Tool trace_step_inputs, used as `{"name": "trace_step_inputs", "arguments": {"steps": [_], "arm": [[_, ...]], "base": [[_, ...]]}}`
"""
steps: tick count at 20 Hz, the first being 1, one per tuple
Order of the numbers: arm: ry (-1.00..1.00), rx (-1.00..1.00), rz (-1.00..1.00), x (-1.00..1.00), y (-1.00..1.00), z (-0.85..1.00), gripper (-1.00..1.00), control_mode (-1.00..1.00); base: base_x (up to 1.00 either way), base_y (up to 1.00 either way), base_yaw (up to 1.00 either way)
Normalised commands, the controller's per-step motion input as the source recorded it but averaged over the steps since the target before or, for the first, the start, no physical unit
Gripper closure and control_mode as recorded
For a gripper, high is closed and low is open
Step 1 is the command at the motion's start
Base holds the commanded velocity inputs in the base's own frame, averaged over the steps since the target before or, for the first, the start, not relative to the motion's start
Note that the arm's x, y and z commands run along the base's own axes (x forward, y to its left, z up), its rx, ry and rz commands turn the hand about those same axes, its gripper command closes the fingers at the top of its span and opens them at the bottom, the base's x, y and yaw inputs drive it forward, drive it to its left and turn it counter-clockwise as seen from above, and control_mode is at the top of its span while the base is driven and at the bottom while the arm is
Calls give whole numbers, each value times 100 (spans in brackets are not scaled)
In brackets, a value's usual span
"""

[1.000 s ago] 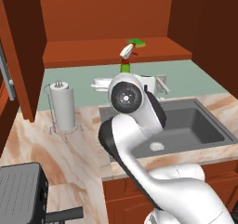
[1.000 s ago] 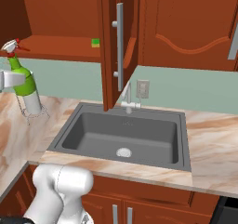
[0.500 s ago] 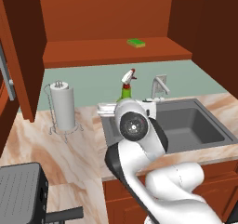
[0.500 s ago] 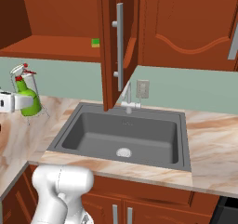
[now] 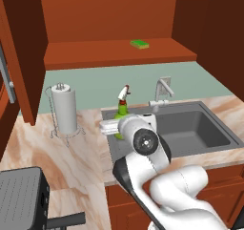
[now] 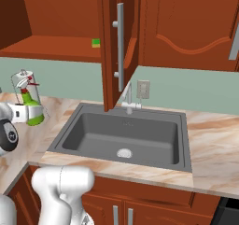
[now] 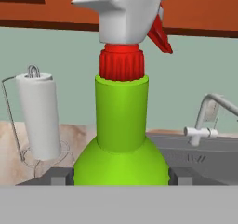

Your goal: Locate and retrieve the spray and sponge from the cabinet. Place them next to the sink.

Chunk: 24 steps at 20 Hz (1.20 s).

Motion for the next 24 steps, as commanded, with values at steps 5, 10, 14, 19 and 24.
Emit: {"name": "trace_step_inputs", "arguments": {"steps": [5, 10, 14, 19, 24], "arm": [[0, -3, 11, 35, 16, -41, 100, -100], [-1, 0, 3, 38, 14, -20, 100, -100], [-2, 0, 0, 47, 22, -21, 100, -100], [2, 0, 0, 49, 24, -21, 100, -100], [8, 0, 0, 40, 25, -26, 100, -100]], "base": [[0, 0, 0], [0, 0, 0], [0, 0, 0], [0, 0, 0], [0, 0, 0]]}}
